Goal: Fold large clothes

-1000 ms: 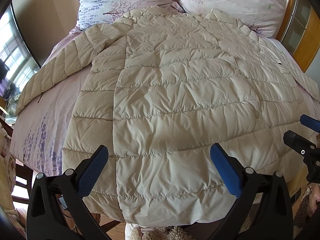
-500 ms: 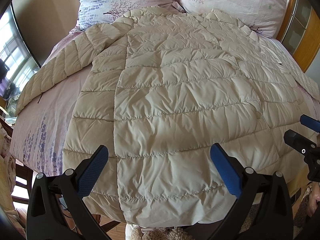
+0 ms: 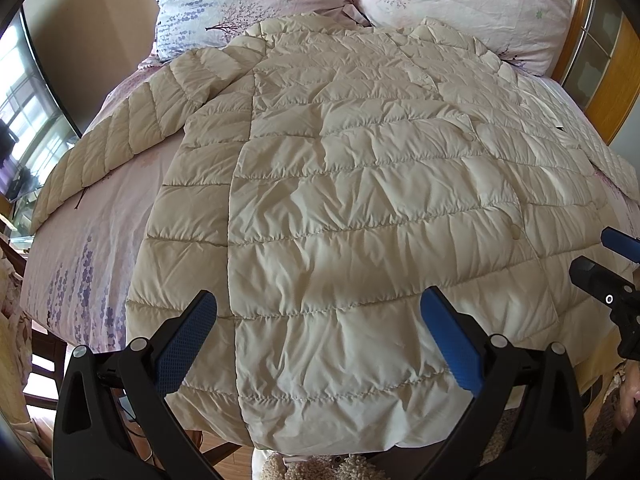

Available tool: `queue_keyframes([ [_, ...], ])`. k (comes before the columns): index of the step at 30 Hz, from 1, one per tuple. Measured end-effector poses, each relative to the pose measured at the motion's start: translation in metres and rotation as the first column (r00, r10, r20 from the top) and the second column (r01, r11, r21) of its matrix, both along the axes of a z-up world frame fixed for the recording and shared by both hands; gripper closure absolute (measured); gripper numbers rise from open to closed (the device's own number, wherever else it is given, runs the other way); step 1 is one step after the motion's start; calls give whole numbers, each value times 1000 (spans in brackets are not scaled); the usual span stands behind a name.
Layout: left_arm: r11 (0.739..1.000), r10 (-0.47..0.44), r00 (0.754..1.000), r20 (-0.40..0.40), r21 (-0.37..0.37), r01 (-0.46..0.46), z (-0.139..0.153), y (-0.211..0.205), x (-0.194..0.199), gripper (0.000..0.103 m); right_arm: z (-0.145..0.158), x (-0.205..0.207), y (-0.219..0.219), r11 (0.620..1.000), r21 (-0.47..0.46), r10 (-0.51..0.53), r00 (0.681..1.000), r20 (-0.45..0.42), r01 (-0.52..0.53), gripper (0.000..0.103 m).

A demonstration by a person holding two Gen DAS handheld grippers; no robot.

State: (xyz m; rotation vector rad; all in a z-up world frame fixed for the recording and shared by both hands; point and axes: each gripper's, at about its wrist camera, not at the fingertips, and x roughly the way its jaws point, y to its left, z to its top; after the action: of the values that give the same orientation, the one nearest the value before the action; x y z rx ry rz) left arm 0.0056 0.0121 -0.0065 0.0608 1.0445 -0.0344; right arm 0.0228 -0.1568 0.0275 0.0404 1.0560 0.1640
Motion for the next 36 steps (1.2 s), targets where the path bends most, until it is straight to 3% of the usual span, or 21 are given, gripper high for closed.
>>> queue_keyframes([
  [14, 1000, 8, 1000, -9, -12, -8, 3, 1, 17, 1, 2, 15, -16, 998, 39, -45, 999, 12, 44, 2],
  [18, 998, 33, 999, -6, -50, -33, 5, 13, 29, 1, 9, 26, -57, 983, 121, -155, 980, 122, 140, 2],
  [21, 996, 52, 999, 1, -77, -52, 8, 22, 40, 1, 11, 36, -108, 939, 199, -311, 939, 143, 281, 2],
  [25, 994, 39, 999, -21, -98, -41, 9, 28, 58, 1, 3, 43, -191, 794, 389, -525, 849, 54, 467, 2],
  [26, 994, 27, 999, -28, -106, -30, 9, 29, 63, 1, -1, 43, -219, 728, 445, -589, 808, 19, 521, 7],
  [29, 996, -1, 999, -34, -92, -2, 10, 29, 74, 1, -11, 38, -273, 603, 501, -699, 714, -44, 621, 28],
  [33, 998, -30, 999, -33, -57, 28, 14, 28, 88, 1, -32, 21, -353, 376, 555, -831, 535, -152, 742, 42],
  [35, 998, -40, 998, -41, -53, 38, 14, 28, 96, 1, -44, 11, -382, 279, 564, -867, 456, -199, 777, 44],
  [36, 998, -43, 998, -48, -47, 41, 13, 28, 100, 1, -48, 8, -392, 254, 569, -876, 435, -207, 782, 46],
])
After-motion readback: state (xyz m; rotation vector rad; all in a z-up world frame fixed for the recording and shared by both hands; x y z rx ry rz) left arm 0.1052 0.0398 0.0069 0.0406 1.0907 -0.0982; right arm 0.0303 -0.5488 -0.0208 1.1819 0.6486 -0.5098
